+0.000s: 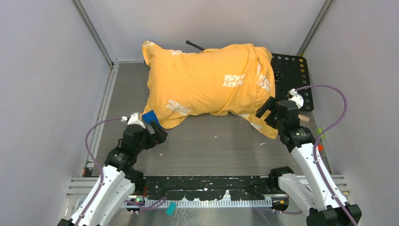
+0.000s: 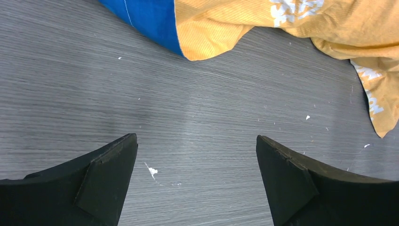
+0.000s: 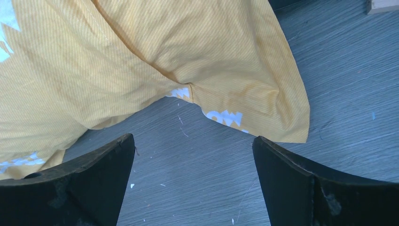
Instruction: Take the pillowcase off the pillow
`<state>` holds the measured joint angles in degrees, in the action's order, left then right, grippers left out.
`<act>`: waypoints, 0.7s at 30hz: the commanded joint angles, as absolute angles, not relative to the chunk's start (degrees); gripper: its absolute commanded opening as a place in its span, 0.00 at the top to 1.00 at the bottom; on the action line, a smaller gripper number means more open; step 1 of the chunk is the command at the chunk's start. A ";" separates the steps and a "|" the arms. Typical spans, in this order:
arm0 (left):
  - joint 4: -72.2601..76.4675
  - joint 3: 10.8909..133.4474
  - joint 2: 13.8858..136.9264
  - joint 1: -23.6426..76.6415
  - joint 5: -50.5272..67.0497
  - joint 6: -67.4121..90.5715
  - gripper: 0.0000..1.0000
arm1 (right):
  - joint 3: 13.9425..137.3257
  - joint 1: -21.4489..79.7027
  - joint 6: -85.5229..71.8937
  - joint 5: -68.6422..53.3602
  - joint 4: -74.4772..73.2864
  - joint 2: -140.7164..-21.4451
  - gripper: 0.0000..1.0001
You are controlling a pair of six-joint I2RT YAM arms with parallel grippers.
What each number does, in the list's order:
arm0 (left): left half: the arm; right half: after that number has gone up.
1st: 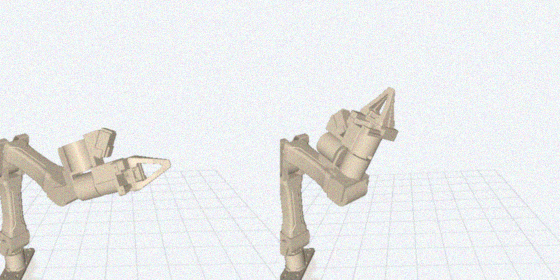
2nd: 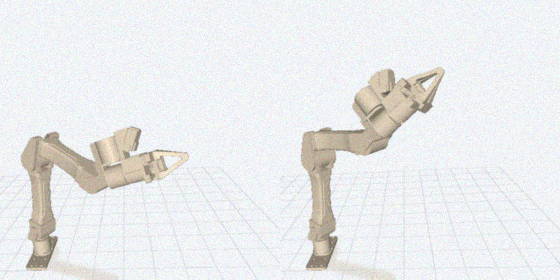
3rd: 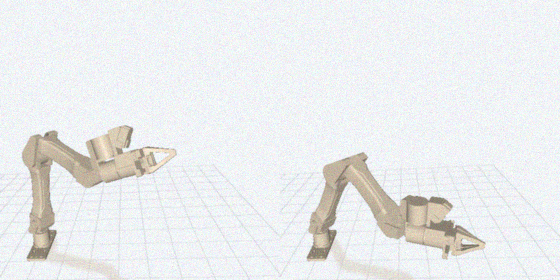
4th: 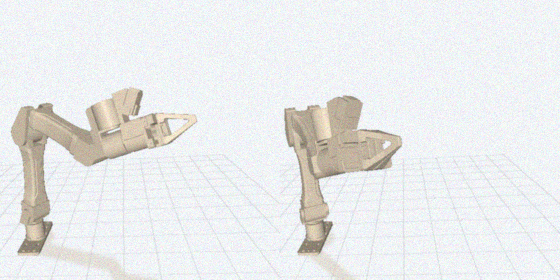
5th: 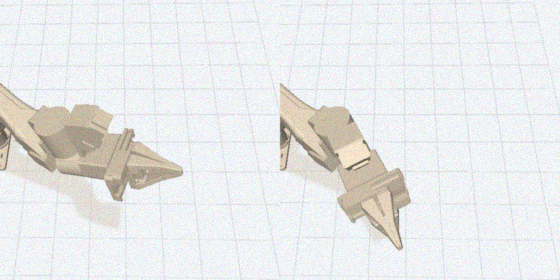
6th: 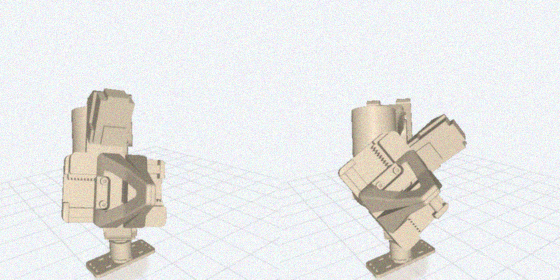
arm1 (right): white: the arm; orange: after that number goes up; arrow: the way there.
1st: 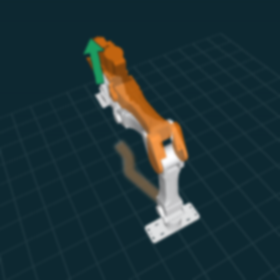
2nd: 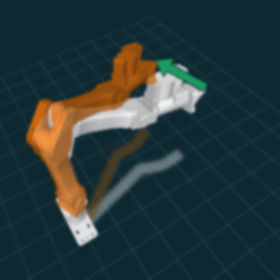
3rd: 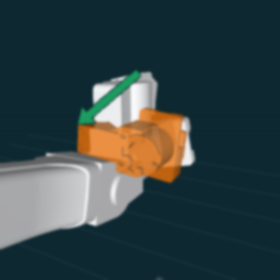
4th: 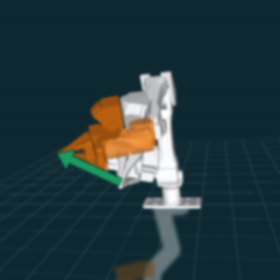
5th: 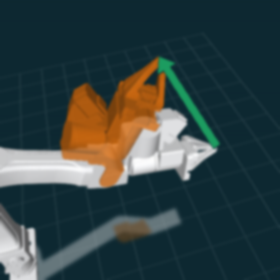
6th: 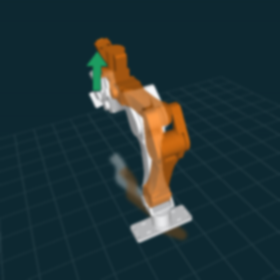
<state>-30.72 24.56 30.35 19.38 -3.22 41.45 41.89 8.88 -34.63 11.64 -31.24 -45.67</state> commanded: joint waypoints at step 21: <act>-20.43 27.97 36.47 19.16 -2.57 42.41 0.00 | 51.73 8.65 -32.84 11.53 -23.57 -55.30 0.00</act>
